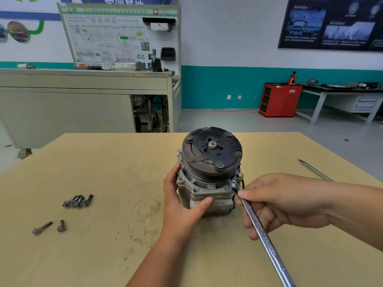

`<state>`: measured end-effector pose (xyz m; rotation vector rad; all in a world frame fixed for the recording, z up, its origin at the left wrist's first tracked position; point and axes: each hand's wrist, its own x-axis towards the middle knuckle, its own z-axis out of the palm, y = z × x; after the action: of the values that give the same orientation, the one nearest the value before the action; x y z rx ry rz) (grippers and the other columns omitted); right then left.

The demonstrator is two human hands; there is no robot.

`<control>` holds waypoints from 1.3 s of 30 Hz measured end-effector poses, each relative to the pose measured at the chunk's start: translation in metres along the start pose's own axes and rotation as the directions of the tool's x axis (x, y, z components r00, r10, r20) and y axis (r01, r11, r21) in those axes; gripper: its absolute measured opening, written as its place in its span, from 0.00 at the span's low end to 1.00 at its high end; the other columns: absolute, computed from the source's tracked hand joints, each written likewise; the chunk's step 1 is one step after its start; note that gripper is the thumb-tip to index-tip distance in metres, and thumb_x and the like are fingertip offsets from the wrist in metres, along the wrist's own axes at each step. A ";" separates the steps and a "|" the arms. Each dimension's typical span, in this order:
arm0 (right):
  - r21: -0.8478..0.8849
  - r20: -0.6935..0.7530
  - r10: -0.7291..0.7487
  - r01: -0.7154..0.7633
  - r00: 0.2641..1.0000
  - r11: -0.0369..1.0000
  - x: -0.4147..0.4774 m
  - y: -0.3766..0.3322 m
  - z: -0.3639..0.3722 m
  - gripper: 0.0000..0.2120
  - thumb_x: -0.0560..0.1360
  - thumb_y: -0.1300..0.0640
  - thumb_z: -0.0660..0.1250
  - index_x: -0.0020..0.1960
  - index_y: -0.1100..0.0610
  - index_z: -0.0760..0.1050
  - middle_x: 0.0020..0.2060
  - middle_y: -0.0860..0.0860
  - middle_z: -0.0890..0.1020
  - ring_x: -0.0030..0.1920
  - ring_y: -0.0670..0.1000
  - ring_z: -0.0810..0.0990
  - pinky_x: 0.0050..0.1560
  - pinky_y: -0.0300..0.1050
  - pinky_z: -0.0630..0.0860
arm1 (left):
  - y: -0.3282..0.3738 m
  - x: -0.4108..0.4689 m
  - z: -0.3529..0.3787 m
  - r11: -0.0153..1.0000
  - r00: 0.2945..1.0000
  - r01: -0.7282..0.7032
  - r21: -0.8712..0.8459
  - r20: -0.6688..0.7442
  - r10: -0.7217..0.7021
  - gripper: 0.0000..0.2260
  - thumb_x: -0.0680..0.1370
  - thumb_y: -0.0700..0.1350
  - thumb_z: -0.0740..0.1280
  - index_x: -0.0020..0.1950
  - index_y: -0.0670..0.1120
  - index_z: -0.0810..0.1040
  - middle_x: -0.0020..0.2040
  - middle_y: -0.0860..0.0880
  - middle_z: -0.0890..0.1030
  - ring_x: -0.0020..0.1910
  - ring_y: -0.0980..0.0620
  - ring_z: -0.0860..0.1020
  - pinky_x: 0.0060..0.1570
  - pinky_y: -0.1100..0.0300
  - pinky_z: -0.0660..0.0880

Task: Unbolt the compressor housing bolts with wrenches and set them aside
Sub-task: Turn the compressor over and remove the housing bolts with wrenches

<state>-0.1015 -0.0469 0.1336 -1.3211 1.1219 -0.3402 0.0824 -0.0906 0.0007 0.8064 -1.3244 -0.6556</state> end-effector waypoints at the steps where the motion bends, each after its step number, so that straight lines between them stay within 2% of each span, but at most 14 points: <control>1: 0.011 -0.002 0.008 -0.008 1.000 1.000 0.000 0.002 0.002 0.12 0.81 0.54 0.55 0.44 0.60 0.70 0.30 0.53 0.82 0.30 0.52 0.83 0.33 0.40 0.78 | 0.000 0.000 0.000 1.000 1.000 0.001 0.001 0.000 -0.001 0.37 0.62 0.54 0.75 0.68 0.57 0.64 0.68 0.56 0.70 0.66 0.60 0.70 0.60 0.71 0.67; 3: -0.041 0.012 0.054 -0.053 0.998 0.998 -0.001 0.001 -0.001 0.13 0.81 0.53 0.55 0.43 0.59 0.70 0.28 0.52 0.81 0.29 0.52 0.82 0.32 0.39 0.77 | 0.000 0.000 -0.001 1.000 1.000 0.004 0.004 0.000 -0.004 0.37 0.61 0.54 0.75 0.68 0.58 0.64 0.68 0.56 0.70 0.66 0.60 0.70 0.60 0.71 0.68; 5: -0.287 -0.023 0.097 -0.099 0.995 0.953 -0.003 -0.010 -0.014 0.14 0.81 0.52 0.55 0.42 0.58 0.72 0.26 0.49 0.79 0.27 0.49 0.81 0.32 0.38 0.76 | -0.001 0.000 -0.001 1.000 1.000 0.011 -0.002 0.001 -0.011 0.37 0.61 0.53 0.75 0.68 0.58 0.64 0.68 0.56 0.70 0.66 0.60 0.70 0.61 0.71 0.68; 8: -0.841 -0.181 -0.054 -0.126 0.982 0.526 -0.003 -0.037 -0.034 0.13 0.77 0.45 0.60 0.39 0.50 0.75 0.27 0.44 0.77 0.30 0.43 0.76 0.37 0.36 0.71 | 0.000 0.000 0.000 1.000 1.000 0.017 -0.006 0.009 -0.017 0.37 0.61 0.53 0.75 0.67 0.60 0.64 0.67 0.60 0.70 0.66 0.62 0.70 0.60 0.72 0.67; 10: -0.973 -0.171 -0.255 -0.122 0.952 0.197 0.001 -0.048 -0.042 0.11 0.76 0.41 0.61 0.39 0.45 0.72 0.35 0.43 0.77 0.37 0.43 0.74 0.39 0.38 0.69 | 0.000 0.000 -0.001 1.000 1.000 0.015 -0.004 0.008 -0.014 0.37 0.61 0.53 0.75 0.67 0.60 0.65 0.66 0.63 0.70 0.66 0.63 0.70 0.59 0.74 0.66; 12: -0.988 -0.133 -0.296 -0.103 0.946 0.115 0.001 -0.053 -0.045 0.09 0.75 0.41 0.61 0.40 0.44 0.73 0.37 0.43 0.78 0.39 0.43 0.75 0.39 0.37 0.70 | 0.000 0.000 -0.002 1.000 1.000 0.018 -0.005 0.003 -0.018 0.37 0.61 0.53 0.75 0.67 0.61 0.65 0.65 0.65 0.70 0.66 0.63 0.70 0.59 0.74 0.66; 14: -0.939 -0.147 -0.127 -0.098 0.981 0.329 -0.004 -0.051 -0.046 0.10 0.77 0.44 0.61 0.41 0.47 0.76 0.35 0.43 0.81 0.37 0.40 0.79 0.39 0.33 0.71 | 0.000 -0.001 -0.002 1.000 1.000 0.026 -0.005 0.004 -0.026 0.37 0.61 0.53 0.75 0.67 0.62 0.64 0.65 0.64 0.70 0.66 0.62 0.70 0.59 0.74 0.67; 17: -0.596 -0.030 0.115 -0.110 0.993 0.795 -0.012 -0.033 -0.038 0.13 0.81 0.52 0.56 0.43 0.58 0.72 0.36 0.51 0.85 0.37 0.49 0.84 0.41 0.38 0.78 | 0.000 -0.001 -0.002 1.000 1.000 0.020 -0.005 0.004 -0.020 0.37 0.61 0.53 0.75 0.67 0.62 0.64 0.67 0.61 0.70 0.66 0.62 0.70 0.59 0.73 0.67; 19: -0.375 0.026 0.104 -0.087 0.994 0.923 -0.012 -0.017 -0.027 0.13 0.81 0.53 0.54 0.43 0.59 0.70 0.37 0.57 0.85 0.36 0.53 0.85 0.40 0.41 0.79 | -0.001 0.000 -0.002 1.000 1.000 0.009 -0.001 0.002 -0.009 0.37 0.61 0.53 0.75 0.68 0.62 0.64 0.67 0.60 0.70 0.67 0.61 0.70 0.60 0.72 0.67; 25: -0.113 -0.016 0.055 -0.057 0.998 0.992 -0.003 0.002 -0.007 0.15 0.80 0.50 0.55 0.43 0.59 0.70 0.31 0.56 0.83 0.31 0.53 0.84 0.32 0.39 0.78 | 0.000 0.000 -0.001 1.000 1.000 -0.007 0.015 -0.001 0.007 0.36 0.62 0.53 0.75 0.67 0.62 0.64 0.68 0.57 0.70 0.66 0.61 0.70 0.59 0.73 0.67; 30: -0.100 -0.055 0.057 -0.063 0.997 0.993 0.005 -0.002 -0.003 0.15 0.80 0.49 0.55 0.43 0.59 0.71 0.26 0.52 0.81 0.27 0.51 0.82 0.29 0.38 0.77 | 0.000 0.000 -0.001 1.000 1.000 -0.008 0.017 -0.003 0.008 0.37 0.62 0.55 0.75 0.68 0.60 0.64 0.67 0.59 0.70 0.66 0.61 0.70 0.59 0.72 0.68; 32: -0.226 -0.055 0.099 -0.109 0.994 0.968 0.004 -0.010 -0.009 0.16 0.80 0.49 0.56 0.42 0.59 0.71 0.25 0.52 0.80 0.25 0.50 0.80 0.28 0.38 0.76 | -0.001 0.000 -0.001 1.000 1.000 -0.007 0.014 -0.001 0.007 0.37 0.62 0.54 0.75 0.68 0.59 0.64 0.68 0.57 0.70 0.66 0.60 0.70 0.59 0.72 0.68; 35: -0.632 -0.120 0.154 -0.195 0.981 0.750 0.003 -0.037 -0.024 0.18 0.78 0.46 0.59 0.38 0.58 0.74 0.24 0.50 0.79 0.24 0.49 0.79 0.30 0.37 0.75 | -0.001 0.001 -0.001 1.000 1.000 -0.003 0.011 0.003 0.003 0.37 0.61 0.54 0.75 0.68 0.60 0.64 0.68 0.56 0.70 0.67 0.60 0.70 0.60 0.72 0.67; 39: -0.982 -0.182 -0.244 -0.162 0.953 0.099 0.010 -0.056 -0.034 0.16 0.73 0.38 0.63 0.42 0.50 0.78 0.34 0.45 0.81 0.35 0.43 0.77 0.35 0.38 0.71 | -0.001 0.000 -0.002 1.000 1.000 0.008 0.011 0.008 -0.008 0.37 0.61 0.54 0.75 0.67 0.65 0.64 0.67 0.62 0.70 0.66 0.62 0.70 0.59 0.74 0.67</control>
<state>-0.1032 -0.0903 0.1834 -2.6368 1.6892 0.3646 0.0842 -0.0913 -0.0004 0.8189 -1.3336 -0.6589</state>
